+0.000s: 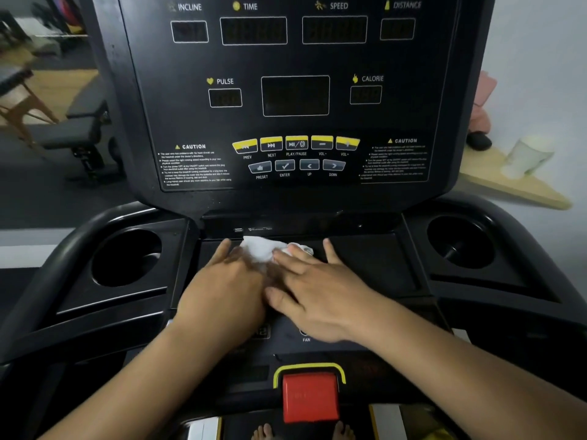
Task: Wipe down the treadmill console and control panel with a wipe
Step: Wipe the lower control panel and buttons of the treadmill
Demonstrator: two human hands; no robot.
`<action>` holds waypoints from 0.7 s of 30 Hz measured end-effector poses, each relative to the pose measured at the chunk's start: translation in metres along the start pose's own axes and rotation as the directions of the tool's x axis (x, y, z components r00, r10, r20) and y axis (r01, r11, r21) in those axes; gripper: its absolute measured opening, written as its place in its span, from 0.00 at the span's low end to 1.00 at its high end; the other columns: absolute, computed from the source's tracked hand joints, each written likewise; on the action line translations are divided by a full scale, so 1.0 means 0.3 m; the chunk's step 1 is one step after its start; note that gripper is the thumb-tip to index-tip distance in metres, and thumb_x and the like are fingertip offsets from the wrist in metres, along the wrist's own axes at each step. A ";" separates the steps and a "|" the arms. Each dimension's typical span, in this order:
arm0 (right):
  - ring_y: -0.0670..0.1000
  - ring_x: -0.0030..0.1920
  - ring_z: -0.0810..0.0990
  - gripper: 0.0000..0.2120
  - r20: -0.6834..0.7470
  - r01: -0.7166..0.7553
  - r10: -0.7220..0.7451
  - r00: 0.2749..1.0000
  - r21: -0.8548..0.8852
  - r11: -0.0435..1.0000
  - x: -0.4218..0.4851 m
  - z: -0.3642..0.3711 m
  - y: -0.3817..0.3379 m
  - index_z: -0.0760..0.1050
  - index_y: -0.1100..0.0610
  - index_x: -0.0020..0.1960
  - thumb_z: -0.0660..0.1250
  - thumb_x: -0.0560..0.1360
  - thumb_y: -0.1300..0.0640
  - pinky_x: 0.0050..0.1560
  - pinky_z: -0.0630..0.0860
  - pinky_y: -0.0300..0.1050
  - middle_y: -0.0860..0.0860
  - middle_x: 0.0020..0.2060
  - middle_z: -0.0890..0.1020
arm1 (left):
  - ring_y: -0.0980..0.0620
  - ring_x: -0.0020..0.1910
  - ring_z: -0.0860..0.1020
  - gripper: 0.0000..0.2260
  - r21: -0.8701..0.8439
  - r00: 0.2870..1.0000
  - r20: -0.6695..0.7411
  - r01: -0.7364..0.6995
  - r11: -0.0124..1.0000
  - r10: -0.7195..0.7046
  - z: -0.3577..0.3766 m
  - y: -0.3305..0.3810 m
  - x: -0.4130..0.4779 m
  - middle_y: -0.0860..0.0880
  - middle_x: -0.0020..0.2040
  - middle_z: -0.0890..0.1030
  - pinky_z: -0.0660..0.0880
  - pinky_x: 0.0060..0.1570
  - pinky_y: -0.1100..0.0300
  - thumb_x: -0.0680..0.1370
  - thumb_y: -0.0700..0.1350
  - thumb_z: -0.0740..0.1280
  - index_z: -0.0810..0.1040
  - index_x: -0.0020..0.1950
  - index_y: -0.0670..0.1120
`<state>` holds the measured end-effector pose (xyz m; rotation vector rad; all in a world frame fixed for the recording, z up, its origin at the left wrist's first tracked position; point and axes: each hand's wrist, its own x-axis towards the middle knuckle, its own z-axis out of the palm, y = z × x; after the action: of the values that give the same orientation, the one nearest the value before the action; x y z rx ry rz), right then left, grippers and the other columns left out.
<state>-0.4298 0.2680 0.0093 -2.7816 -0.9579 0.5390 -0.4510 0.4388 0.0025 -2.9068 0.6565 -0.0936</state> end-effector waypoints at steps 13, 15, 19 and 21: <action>0.41 0.77 0.54 0.42 -0.065 -0.061 0.053 0.997 -0.132 0.989 -0.102 -0.050 0.146 0.66 0.49 0.74 0.29 0.72 0.33 0.78 0.40 0.53 0.43 0.76 0.63 | 0.44 0.52 0.81 0.17 -0.417 0.999 0.001 0.039 0.908 -0.043 0.008 0.150 0.168 0.48 0.55 0.82 0.78 0.50 0.50 0.76 0.42 0.60 0.74 0.64 0.53; 0.40 0.76 0.56 0.42 -0.100 -0.045 0.036 0.994 -0.085 0.995 -0.124 -0.050 0.161 0.69 0.49 0.72 0.31 0.72 0.33 0.77 0.39 0.46 0.44 0.74 0.67 | 0.43 0.49 0.81 0.14 -0.385 0.999 -0.015 0.037 0.922 -0.046 0.008 0.172 0.176 0.47 0.51 0.82 0.77 0.46 0.51 0.77 0.43 0.60 0.75 0.62 0.52; 0.37 0.73 0.60 0.42 -0.104 -0.034 0.032 0.994 -0.021 0.999 -0.205 -0.048 0.189 0.75 0.46 0.66 0.33 0.73 0.29 0.75 0.40 0.37 0.43 0.70 0.72 | 0.44 0.44 0.81 0.10 -0.393 0.991 -0.118 -0.108 0.913 0.067 -0.032 0.225 0.143 0.49 0.48 0.82 0.74 0.39 0.53 0.77 0.43 0.61 0.78 0.55 0.50; 0.33 0.72 0.60 0.41 -0.109 -0.013 0.015 0.994 0.019 1.000 -0.250 -0.043 0.185 0.76 0.43 0.64 0.32 0.73 0.28 0.75 0.40 0.36 0.40 0.68 0.75 | 0.47 0.42 0.81 0.09 -0.395 0.977 -0.155 -0.195 0.898 0.144 -0.044 0.231 0.098 0.51 0.46 0.82 0.73 0.36 0.54 0.78 0.44 0.60 0.78 0.52 0.51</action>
<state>-0.4484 0.1778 0.0285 -2.7712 -0.9060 0.3907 -0.4551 0.3625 0.0046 -3.2406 1.0667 -0.1266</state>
